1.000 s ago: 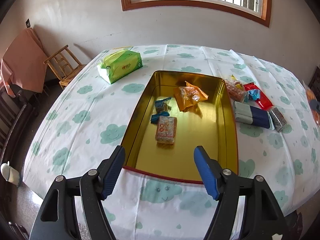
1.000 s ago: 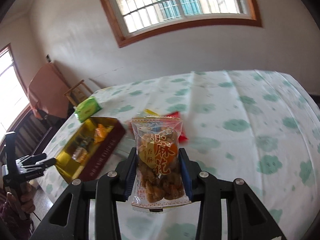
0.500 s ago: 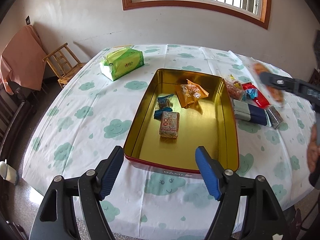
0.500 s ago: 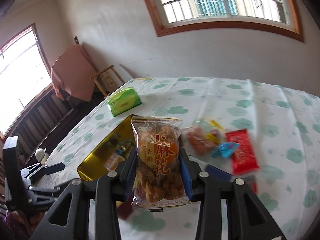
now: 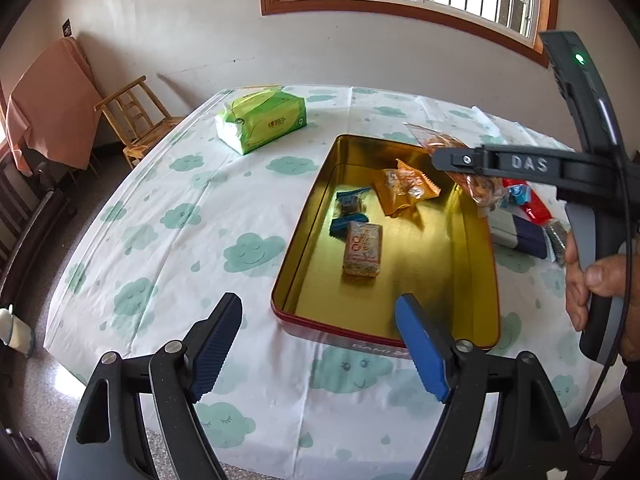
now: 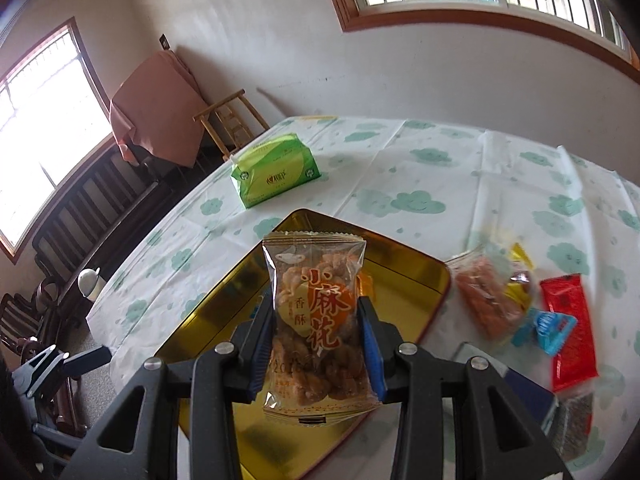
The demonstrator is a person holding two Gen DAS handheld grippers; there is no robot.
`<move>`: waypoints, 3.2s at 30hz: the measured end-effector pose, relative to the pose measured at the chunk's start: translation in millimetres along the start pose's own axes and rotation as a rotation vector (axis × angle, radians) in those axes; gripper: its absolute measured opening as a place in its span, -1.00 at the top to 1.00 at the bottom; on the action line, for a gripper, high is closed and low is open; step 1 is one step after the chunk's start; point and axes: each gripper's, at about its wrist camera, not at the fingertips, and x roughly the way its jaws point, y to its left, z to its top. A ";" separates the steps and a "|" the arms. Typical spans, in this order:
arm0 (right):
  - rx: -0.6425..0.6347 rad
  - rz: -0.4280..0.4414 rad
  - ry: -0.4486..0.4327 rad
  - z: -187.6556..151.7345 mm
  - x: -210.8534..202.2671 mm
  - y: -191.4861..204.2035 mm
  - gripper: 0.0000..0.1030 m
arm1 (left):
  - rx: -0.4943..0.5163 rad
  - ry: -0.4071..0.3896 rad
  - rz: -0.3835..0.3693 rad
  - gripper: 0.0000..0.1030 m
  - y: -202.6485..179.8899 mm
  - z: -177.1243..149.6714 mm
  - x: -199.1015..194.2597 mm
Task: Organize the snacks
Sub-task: 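Carry the peanut-brittle bag over the gold tin and release it with the right gripper, then grasp the grey rice-cake block with the right gripper, then lower the blue wafer packet into the tin with left gripper while right holds the block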
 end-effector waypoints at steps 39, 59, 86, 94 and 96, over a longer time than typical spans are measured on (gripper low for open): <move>0.148 0.008 0.104 31.8 82.0 4.8 0.20 | 0.009 0.028 0.034 -0.54 15.4 -9.1 16.5; 0.177 -0.283 -0.013 -117.6 -119.7 -170.1 0.07 | 0.140 -0.007 -0.064 -0.59 -57.3 0.2 -18.1; 0.193 -0.423 -0.036 -185.4 -158.8 -265.9 0.32 | 1.178 0.048 -0.540 -0.59 -265.3 59.0 12.0; 0.294 -0.380 -0.088 -197.0 -171.0 -283.2 0.32 | 1.404 0.269 -0.535 -0.59 -284.9 54.2 81.1; 0.310 -0.364 -0.094 -198.3 -172.0 -285.4 0.32 | 1.445 0.278 -0.520 -0.59 -286.0 55.6 93.8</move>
